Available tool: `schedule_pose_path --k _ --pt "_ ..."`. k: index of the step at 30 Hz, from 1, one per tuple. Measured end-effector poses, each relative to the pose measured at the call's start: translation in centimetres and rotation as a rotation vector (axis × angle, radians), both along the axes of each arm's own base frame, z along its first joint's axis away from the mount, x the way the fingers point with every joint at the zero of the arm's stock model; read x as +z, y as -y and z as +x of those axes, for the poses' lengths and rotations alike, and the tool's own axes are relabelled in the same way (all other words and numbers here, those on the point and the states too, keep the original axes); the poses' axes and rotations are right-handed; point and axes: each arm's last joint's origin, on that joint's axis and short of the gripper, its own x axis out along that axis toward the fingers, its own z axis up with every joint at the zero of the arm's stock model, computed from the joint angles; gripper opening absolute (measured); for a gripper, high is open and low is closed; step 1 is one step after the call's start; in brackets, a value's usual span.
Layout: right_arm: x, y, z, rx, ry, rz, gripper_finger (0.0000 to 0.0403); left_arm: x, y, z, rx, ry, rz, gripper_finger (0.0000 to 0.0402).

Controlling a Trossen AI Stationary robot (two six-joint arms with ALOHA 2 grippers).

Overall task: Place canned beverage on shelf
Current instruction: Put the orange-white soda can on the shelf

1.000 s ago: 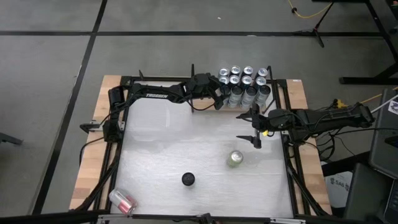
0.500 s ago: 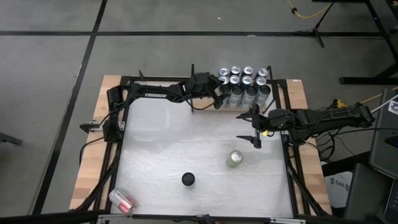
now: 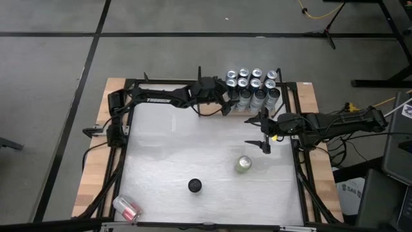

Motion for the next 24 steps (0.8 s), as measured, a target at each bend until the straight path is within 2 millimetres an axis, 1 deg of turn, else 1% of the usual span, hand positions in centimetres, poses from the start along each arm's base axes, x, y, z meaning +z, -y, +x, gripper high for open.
schedule_pose_path --k 7,13,16,20,24 --pt "0.0 0.0 0.0 0.0 0.0 0.0 0.0388 2.6 1.9 -0.8 -0.037 0.019 0.001 0.0354" --pt "0.0 0.0 0.0 0.0 0.0 0.0 0.0388 4.9 2.8 -1.8 -0.053 0.047 0.023 0.0354" --pt "0.0 0.0 0.0 0.0 0.0 0.0 0.0388 5.7 3.3 -2.3 -0.06 0.042 0.019 0.0354" --pt "0.0 0.0 0.0 -0.002 0.0 -0.001 0.0388 6.9 4.5 -3.2 -0.086 0.02 0.012 0.0354" --pt "0.0 0.0 0.0 -0.002 -0.002 -0.001 0.0388 7.5 6.2 -4.4 -0.123 -0.061 -0.011 0.0354"
